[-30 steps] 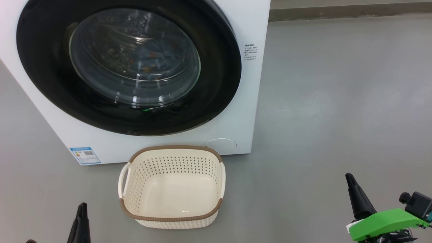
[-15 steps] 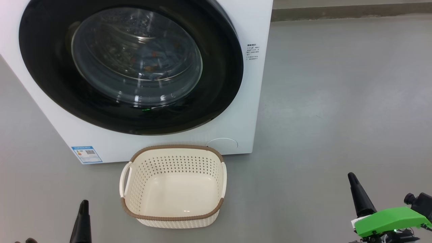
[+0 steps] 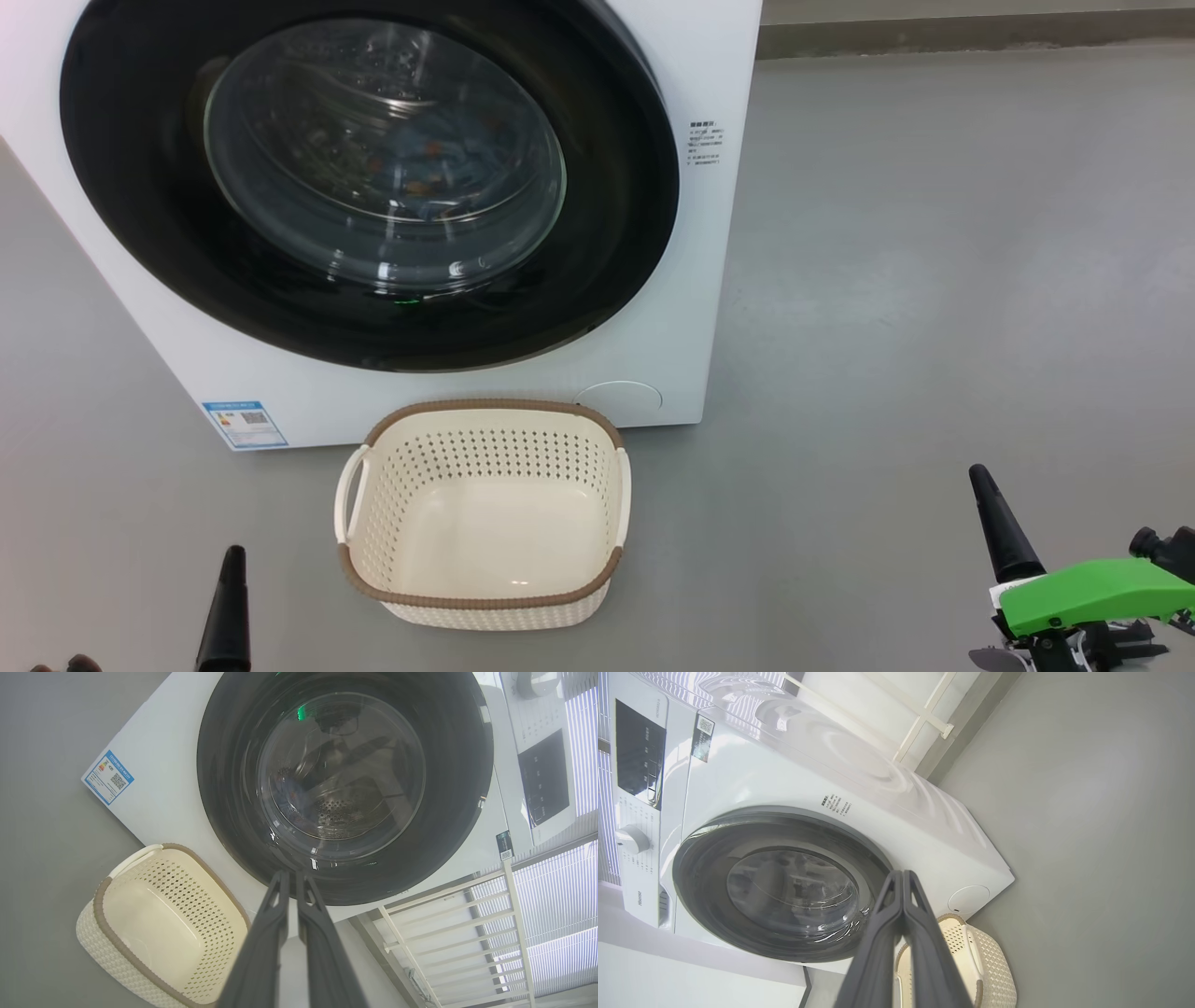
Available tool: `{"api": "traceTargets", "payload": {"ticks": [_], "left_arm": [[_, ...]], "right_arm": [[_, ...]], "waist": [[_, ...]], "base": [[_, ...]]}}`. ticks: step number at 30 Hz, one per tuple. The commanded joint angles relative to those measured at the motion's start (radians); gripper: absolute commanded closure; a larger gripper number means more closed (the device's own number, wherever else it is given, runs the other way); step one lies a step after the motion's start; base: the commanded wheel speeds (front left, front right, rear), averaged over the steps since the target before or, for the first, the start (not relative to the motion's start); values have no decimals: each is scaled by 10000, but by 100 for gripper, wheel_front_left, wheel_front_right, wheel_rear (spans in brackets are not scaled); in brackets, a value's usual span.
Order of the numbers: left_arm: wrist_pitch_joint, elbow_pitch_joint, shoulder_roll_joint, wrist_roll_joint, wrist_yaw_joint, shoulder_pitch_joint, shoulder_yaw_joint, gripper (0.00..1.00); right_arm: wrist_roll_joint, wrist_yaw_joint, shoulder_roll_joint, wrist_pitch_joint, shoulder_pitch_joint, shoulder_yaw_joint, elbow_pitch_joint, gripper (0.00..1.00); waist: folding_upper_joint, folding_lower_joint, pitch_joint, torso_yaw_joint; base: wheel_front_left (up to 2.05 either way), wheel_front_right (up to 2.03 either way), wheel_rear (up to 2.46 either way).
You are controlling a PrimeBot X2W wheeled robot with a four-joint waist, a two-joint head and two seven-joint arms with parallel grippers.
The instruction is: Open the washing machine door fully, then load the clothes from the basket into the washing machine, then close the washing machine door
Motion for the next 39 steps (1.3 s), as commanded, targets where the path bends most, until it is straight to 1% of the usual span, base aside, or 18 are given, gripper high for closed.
{"api": "traceTargets", "payload": {"ticks": [1, 39], "left_arm": [[49, -157, 48, -177, 9, -481, 261, 100], [1137, 36, -361, -3326, 8, -993, 704, 100]], "right_arm": [[203, 1, -55, 45, -426, 1, -230, 100], [3562, 0, 404, 1096, -683, -868, -224, 100]], "waist": [[0, -1, 1, 4], [0, -1, 18, 182]], "base": [[0, 0, 0], [0, 0, 0]]}}
